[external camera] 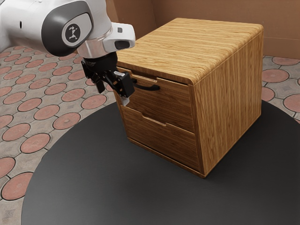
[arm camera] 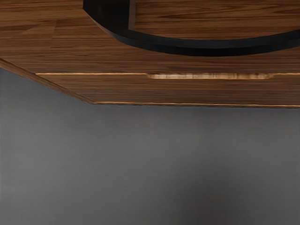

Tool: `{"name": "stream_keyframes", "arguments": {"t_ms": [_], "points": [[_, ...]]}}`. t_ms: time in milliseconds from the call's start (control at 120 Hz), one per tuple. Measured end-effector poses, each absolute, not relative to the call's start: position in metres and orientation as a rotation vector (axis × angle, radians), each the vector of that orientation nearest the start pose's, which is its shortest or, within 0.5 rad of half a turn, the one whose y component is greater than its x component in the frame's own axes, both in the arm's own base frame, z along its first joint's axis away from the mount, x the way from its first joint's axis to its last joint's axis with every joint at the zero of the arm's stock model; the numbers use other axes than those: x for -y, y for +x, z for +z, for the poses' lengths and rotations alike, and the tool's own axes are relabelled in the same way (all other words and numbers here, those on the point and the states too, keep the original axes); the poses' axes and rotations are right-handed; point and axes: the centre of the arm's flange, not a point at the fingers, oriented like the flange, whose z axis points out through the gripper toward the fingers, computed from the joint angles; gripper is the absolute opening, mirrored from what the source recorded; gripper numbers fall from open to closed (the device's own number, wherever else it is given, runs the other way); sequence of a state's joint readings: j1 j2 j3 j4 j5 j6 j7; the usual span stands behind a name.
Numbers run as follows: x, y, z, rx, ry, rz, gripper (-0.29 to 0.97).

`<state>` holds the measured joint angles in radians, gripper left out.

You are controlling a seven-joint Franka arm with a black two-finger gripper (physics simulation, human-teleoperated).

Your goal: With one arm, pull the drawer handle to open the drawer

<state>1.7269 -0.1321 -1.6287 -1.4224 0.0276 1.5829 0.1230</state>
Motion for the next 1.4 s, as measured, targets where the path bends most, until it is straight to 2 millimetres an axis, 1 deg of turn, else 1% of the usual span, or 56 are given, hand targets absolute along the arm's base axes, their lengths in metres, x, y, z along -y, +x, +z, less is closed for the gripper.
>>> {"name": "stream_keyframes", "arguments": {"t_ms": [317, 367, 400, 417, 467, 492, 525, 558, 592, 617, 733, 767, 817, 867, 933, 1042, 1167, 1267, 1400], "points": [[-0.01, 0.558, 0.689, -0.048, -2.961, -0.201, 0.68], [-0.014, 0.557, 0.693, -0.035, -2.964, -0.209, 0.68], [-0.016, 0.555, 0.703, -0.025, -2.961, -0.232, 0.68], [-0.016, 0.553, 0.714, -0.022, -2.957, -0.26, 0.68], [-0.01, 0.544, 0.755, -0.024, -2.934, -0.369, 0.68], [-0.007, 0.539, 0.77, -0.028, -2.925, -0.408, 0.68], [-0.003, 0.536, 0.781, -0.038, -2.918, -0.434, 0.68], [0.002, 0.534, 0.786, -0.058, -2.914, -0.441, 0.68], [0.008, 0.533, 0.787, -0.09, -2.908, -0.436, 0.68], [0.015, 0.534, 0.783, -0.121, -2.898, -0.417, 0.68], [0.059, 0.545, 0.752, -0.288, -2.811, -0.302, 0.68], [0.071, 0.548, 0.746, -0.301, -2.785, -0.286, 0.68], [0.081, 0.55, 0.741, -0.278, -2.772, -0.285, 0.68], [0.088, 0.551, 0.739, -0.219, -2.776, -0.301, 0.68], [0.094, 0.552, 0.737, -0.092, -2.811, -0.335, 0.68], [0.102, 0.555, 0.73, 0.191, -2.909, -0.375, 0.68], [0.106, 0.557, 0.722, 0.55, -2.961, -0.385, 0.68], [0.109, 0.557, 0.719, 0.829, -2.949, -0.386, 0.68], [0.115, 0.554, 0.72, 1.148, -2.879, -0.375, 0.68]]}}
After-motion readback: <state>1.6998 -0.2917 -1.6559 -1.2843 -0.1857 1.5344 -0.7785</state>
